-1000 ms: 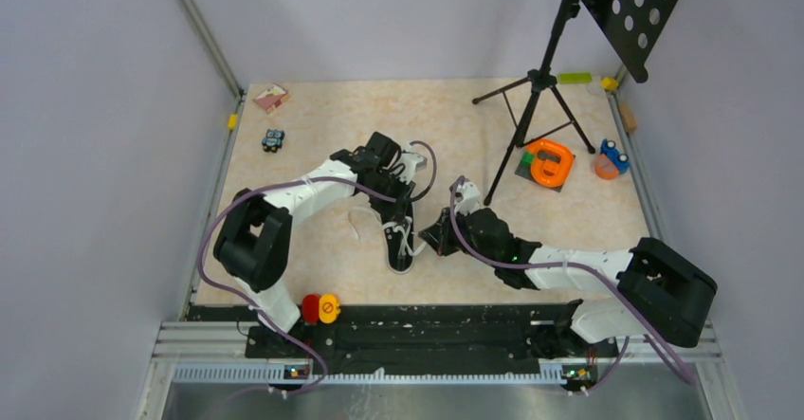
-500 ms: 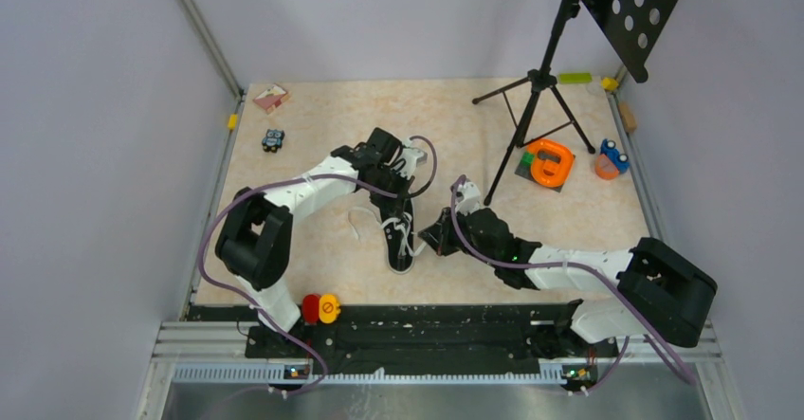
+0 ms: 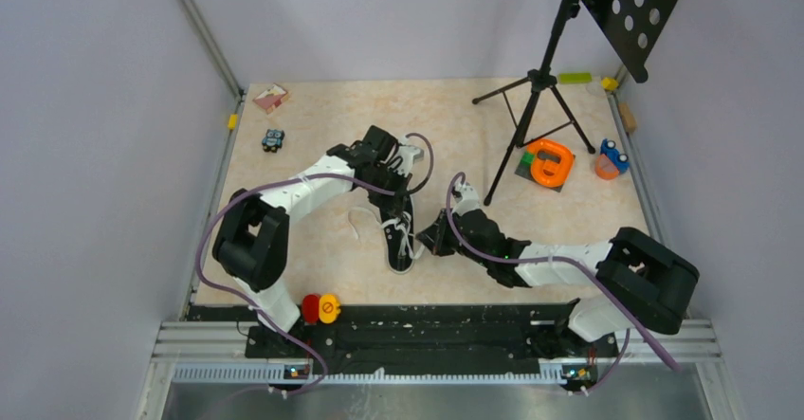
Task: Tie the shoes
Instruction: Cross the shoelace with the shoelace.
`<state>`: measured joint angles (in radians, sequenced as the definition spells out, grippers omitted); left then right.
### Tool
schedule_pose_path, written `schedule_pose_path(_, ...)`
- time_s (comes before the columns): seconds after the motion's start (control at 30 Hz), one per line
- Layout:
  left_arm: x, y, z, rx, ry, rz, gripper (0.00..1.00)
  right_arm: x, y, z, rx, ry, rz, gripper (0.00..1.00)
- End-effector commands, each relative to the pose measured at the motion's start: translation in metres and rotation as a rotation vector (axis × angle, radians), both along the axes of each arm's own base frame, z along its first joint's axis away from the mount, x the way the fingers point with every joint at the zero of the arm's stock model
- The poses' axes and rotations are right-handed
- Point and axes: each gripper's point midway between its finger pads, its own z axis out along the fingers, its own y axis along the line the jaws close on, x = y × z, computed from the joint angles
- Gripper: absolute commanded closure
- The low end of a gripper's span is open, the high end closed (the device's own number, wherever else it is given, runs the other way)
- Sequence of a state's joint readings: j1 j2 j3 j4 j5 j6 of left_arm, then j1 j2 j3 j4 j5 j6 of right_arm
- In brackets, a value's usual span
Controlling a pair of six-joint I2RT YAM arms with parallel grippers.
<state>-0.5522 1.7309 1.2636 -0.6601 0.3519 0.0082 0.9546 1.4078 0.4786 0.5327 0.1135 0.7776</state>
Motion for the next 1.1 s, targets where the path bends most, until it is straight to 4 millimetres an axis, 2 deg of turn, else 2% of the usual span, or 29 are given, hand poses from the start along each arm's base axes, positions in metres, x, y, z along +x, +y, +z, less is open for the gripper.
schedule_pose_path(0.0, 0.007, -0.009, 0.038, -0.116, -0.040, 0.024, 1.00, 0.014, 0.012, 0.025, 0.089, -0.015, -0.065, 1.00)
schedule_pose_path(0.27, 0.007, -0.008, 0.050, -0.204, -0.025, 0.044, 1.00, 0.021, 0.019, 0.029, 0.099, -0.013, -0.082, 1.00)
schedule_pose_path(0.6, 0.000, -0.009, 0.044, -0.224, 0.008, 0.045, 1.00, 0.033, 0.027, 0.029, 0.121, 0.012, -0.141, 1.00)
schedule_pose_path(0.77, 0.002, 0.000, 0.038, -0.172, -0.006, 0.054, 1.00, 0.033, 0.024, 0.025, 0.117, 0.027, -0.154, 1.00)
schedule_pose_path(0.87, 0.005, 0.009, 0.035, -0.124, -0.037, 0.074, 0.92, 0.028, 0.012, 0.021, 0.107, 0.030, -0.175, 1.00)
schedule_pose_path(0.93, 0.007, 0.011, 0.036, -0.117, -0.051, 0.086, 0.56, 0.025, 0.002, 0.019, 0.099, 0.030, -0.192, 1.00)
schedule_pose_path(1.0, 0.008, 0.011, 0.037, -0.125, -0.055, 0.098, 0.47, 0.022, -0.010, 0.016, 0.084, 0.032, -0.216, 1.00)
schedule_pose_path(1.07, 0.008, 0.009, 0.038, -0.138, -0.058, 0.101, 0.45, 0.017, -0.024, 0.012, 0.060, 0.037, -0.238, 1.00)
